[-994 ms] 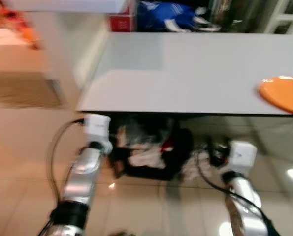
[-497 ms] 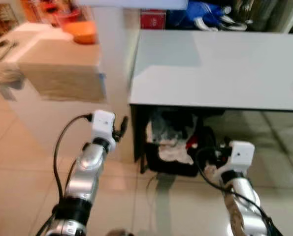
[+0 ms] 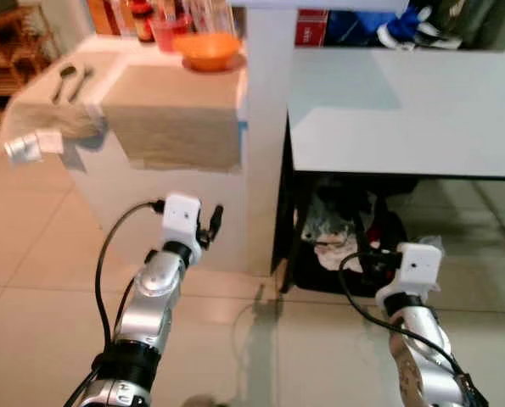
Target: Setting the table
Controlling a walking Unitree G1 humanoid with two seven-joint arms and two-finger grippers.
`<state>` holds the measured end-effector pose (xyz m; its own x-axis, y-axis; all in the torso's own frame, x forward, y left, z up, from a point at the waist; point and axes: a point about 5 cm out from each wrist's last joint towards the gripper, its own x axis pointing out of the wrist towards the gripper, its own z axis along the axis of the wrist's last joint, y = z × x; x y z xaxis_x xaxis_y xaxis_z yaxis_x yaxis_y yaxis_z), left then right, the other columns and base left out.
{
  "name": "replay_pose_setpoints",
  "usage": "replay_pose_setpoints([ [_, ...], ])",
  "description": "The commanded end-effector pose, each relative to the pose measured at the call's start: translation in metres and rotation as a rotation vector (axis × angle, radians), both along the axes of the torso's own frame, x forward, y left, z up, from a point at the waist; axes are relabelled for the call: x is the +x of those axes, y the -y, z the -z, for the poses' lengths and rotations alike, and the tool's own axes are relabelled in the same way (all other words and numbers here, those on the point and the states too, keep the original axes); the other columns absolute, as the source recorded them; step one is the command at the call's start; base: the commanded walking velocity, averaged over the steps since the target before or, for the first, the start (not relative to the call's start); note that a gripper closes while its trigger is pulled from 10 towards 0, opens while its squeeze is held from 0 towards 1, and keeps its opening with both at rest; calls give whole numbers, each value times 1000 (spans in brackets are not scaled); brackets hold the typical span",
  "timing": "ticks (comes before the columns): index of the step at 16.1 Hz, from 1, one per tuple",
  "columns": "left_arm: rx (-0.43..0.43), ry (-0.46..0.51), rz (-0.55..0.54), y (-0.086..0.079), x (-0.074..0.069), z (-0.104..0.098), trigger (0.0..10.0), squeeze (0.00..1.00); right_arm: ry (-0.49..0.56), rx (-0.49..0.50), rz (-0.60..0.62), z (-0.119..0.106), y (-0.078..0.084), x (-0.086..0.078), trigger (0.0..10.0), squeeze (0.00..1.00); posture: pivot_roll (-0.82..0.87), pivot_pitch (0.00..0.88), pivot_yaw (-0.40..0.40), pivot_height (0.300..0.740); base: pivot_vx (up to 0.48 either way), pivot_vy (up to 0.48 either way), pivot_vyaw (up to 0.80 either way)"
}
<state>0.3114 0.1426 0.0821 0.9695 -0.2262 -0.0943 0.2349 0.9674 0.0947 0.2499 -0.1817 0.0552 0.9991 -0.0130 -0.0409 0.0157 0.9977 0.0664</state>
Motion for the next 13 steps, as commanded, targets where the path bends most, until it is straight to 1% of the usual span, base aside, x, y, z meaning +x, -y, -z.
replay_pose_setpoints([
  [1,15,2,-11,-6,1,0,10000,0,19,14,-20,-4,-7,5,10000,0,17,0,1,740,0,480,0],
  [3,27,13,-40,-11,4,-2,10000,0,35,14,-33,-8,-9,9,10000,0,23,0,-1,740,0,474,0],
  [4,47,12,-56,-14,5,-1,10000,0,37,13,-36,-9,-10,11,10000,0,30,0,0,740,0,439,0],
  [5,61,-39,-8,-11,4,5,10000,0,36,13,-37,-9,-10,12,10000,0,37,0,1,740,0,371,0],
  [7,48,-30,9,-9,4,4,10000,0,41,9,-46,-10,-13,15,10000,0,29,0,2,740,0,0,0],
  [9,41,4,19,-4,6,-3,10000,0,67,-10,-49,-15,-14,17,10000,0,27,0,4,740,0,0,0],
  [10,29,19,3,-4,9,-6,10000,0,99,-55,-31,-20,-12,20,10000,0,30,0,4,740,480,0,0],
  [11,27,27,-4,-4,10,-8,10000,0,127,-113,15,-25,-9,22,10000,0,34,0,3,740,480,0,0],
  [12,20,62,-21,-6,10,-12,10000,0,181,-118,25,-37,-9,27,10000,0,35,0,4,740,480,0,0],
  [13,10,91,-41,-9,11,-17,10000,0,211,-99,23,-44,-11,29,10000,0,37,0,4,740,472,0,0],
])
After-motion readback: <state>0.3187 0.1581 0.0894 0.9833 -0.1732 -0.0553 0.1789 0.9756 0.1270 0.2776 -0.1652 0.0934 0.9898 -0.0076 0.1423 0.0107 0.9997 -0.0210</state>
